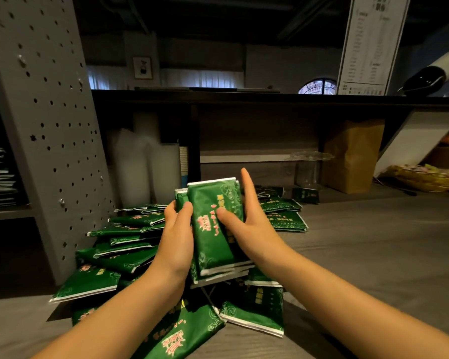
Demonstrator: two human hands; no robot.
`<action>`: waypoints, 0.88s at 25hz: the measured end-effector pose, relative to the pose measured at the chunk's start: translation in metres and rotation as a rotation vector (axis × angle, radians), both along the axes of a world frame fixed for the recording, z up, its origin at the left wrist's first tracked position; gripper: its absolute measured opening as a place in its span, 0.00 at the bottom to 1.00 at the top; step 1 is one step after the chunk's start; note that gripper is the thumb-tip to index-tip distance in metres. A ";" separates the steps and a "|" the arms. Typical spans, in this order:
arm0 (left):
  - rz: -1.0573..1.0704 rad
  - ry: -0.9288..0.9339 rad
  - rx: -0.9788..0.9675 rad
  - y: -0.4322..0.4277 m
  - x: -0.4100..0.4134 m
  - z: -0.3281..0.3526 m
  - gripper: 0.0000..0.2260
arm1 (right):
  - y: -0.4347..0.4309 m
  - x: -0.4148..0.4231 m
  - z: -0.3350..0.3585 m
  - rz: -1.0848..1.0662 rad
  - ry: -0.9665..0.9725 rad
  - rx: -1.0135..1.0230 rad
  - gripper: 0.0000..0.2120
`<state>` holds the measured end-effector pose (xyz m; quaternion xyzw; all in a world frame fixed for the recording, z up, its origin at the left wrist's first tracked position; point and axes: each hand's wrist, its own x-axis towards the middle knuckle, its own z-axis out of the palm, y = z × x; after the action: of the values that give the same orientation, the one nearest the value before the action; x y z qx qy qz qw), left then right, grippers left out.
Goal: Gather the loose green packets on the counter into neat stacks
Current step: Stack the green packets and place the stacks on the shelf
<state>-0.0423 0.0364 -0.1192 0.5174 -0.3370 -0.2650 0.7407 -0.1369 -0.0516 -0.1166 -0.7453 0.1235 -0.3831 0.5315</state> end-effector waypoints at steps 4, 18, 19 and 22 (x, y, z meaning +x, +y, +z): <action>-0.003 -0.105 0.008 0.002 -0.008 0.000 0.19 | 0.008 0.003 -0.005 0.018 0.013 0.024 0.38; 0.126 -0.349 -0.052 0.000 0.009 0.008 0.25 | -0.070 -0.036 0.015 -0.201 0.938 -0.496 0.29; 0.142 -0.349 -0.056 0.001 0.011 0.009 0.25 | -0.073 -0.040 0.016 -0.174 1.086 -0.476 0.35; 0.162 -0.337 -0.050 0.000 0.017 0.008 0.26 | -0.071 -0.040 0.014 -0.084 1.213 -0.351 0.41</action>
<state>-0.0254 0.0363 -0.1111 0.5612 -0.4200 -0.1058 0.7053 -0.1772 -0.1222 -0.1031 -0.9005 0.3674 0.0725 0.2211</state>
